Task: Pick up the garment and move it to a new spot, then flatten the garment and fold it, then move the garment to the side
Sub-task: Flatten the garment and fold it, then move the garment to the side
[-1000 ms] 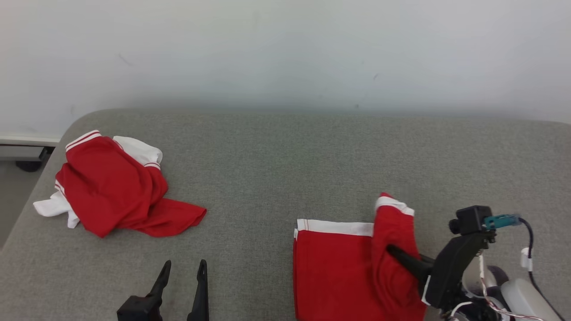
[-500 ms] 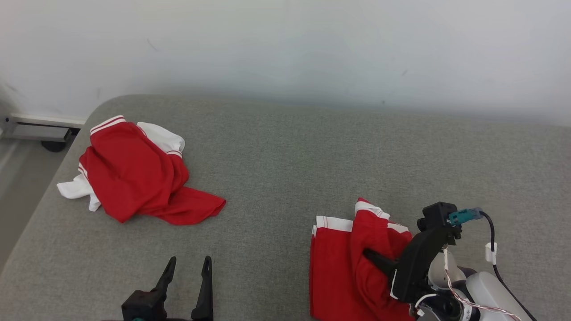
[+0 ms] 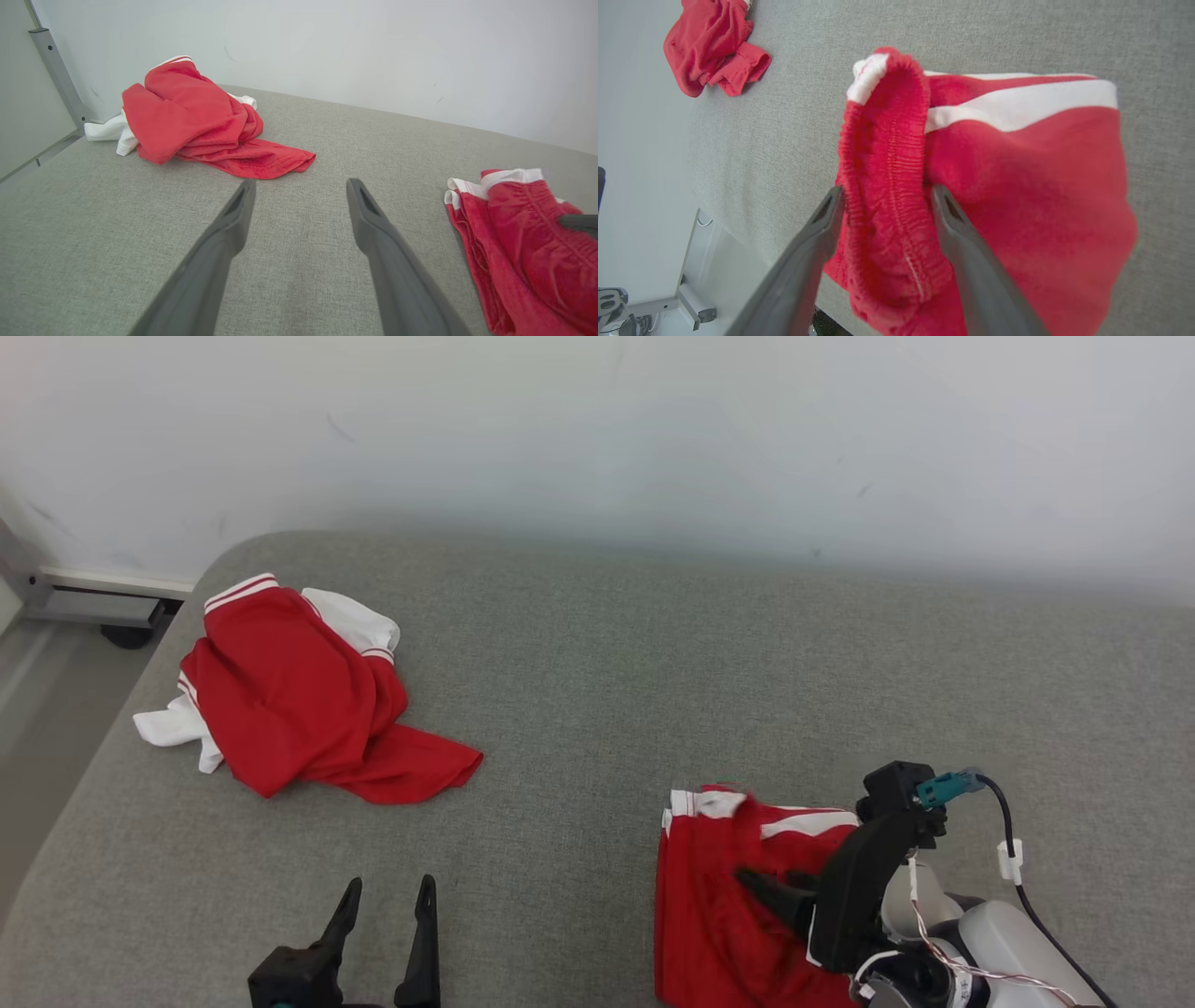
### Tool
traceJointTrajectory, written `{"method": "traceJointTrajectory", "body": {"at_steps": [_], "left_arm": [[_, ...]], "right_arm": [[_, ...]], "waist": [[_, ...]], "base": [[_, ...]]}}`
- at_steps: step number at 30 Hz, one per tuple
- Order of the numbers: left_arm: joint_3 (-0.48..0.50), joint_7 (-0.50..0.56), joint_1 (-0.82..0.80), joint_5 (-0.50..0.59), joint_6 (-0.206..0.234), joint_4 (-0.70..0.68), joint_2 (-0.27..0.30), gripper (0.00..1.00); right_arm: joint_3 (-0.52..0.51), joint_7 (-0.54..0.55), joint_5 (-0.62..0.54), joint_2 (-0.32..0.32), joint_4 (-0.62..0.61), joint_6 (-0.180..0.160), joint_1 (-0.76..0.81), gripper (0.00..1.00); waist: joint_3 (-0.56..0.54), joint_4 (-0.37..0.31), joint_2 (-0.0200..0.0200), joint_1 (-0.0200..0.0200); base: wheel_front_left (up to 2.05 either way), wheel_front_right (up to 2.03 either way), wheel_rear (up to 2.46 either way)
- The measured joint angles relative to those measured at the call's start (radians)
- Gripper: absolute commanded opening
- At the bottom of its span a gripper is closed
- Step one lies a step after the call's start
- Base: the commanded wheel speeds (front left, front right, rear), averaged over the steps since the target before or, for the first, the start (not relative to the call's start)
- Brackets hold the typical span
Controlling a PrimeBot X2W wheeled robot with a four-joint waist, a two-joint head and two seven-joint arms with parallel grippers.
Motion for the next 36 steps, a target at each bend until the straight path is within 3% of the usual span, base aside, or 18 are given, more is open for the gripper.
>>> {"method": "traceJointTrajectory", "body": {"at_steps": [6, 9, 19, 36], "left_arm": [[0.001, -0.007, 0.001, 0.0, 0.0, 0.001, -0.001, 1.0], [0.001, -0.007, 0.001, 0.0, 0.0, 0.0, -0.001, 1.0], [0.007, -0.016, 0.006, 0.002, 0.001, -0.004, -0.001, 1.0], [-0.008, -0.015, 0.006, 0.026, 0.001, -0.006, -0.001, 1.0]], "right_arm": [[-0.019, -0.034, -0.011, -0.033, -0.053, 0.008, 0.004, 1.0], [-0.026, -0.071, -0.071, -0.099, -0.102, 0.019, 0.009, 1.0], [-0.062, -0.151, -0.145, -0.172, -0.181, -0.002, 0.118, 1.0], [-0.038, -0.2, -0.195, -0.15, -0.141, -0.028, 0.186, 1.0]], "waist": [[-0.01, -0.016, 0.0, -0.0001], [-0.013, -0.025, 0.0, -0.0001], [-0.012, -0.05, 0.0, 0.0], [-0.005, -0.053, 0.0, 0.0]], "base": [[0.0, 0.0, 0.0], [0.0, 0.0, 0.0], [0.0, 0.0, 0.0], [0.0, 0.0, 0.0]]}}
